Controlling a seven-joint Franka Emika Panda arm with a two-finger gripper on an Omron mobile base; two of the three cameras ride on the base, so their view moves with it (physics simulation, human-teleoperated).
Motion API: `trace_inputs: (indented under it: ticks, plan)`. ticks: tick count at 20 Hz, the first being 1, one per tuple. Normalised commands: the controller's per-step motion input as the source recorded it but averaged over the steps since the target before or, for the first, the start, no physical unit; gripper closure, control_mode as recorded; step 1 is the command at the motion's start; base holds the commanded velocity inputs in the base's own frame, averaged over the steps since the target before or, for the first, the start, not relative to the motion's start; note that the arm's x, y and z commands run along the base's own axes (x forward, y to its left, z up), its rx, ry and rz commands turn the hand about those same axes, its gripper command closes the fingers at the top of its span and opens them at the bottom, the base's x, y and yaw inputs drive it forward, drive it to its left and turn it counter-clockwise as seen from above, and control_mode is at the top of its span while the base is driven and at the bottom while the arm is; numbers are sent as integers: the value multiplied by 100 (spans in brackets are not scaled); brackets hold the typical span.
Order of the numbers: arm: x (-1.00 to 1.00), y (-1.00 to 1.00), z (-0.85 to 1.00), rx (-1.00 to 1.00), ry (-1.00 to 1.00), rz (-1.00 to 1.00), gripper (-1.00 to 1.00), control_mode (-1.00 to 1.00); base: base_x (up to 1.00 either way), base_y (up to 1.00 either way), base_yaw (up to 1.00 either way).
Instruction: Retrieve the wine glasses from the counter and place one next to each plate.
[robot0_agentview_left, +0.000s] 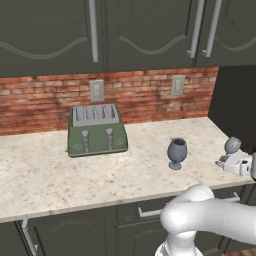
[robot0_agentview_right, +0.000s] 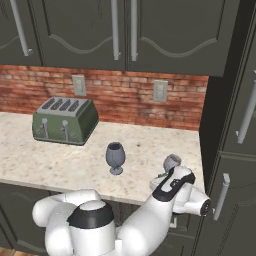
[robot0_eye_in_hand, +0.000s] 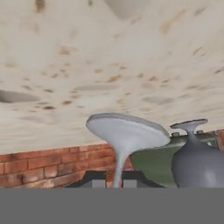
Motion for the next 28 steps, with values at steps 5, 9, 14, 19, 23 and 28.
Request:
trace_inputs:
  ticks: [5, 9, 14, 19, 23, 28]
  plan:
    - [-64, 18, 78, -1, -34, 0, 100, -100, 0, 0, 0]
    - [-52, 46, 99, -1, -16, -6, 100, -100, 0, 0, 0]
    - [-39, 60, 100, -4, -1, -8, 100, -100, 0, 0, 0]
    - [-37, 70, 99, -10, 13, -10, 100, -100, 0, 0, 0]
    - [-42, 64, 95, -14, 6, -3, 100, -100, 0, 0, 0]
    - [-23, 70, 60, -14, -1, 0, 100, -100, 0, 0, 0]
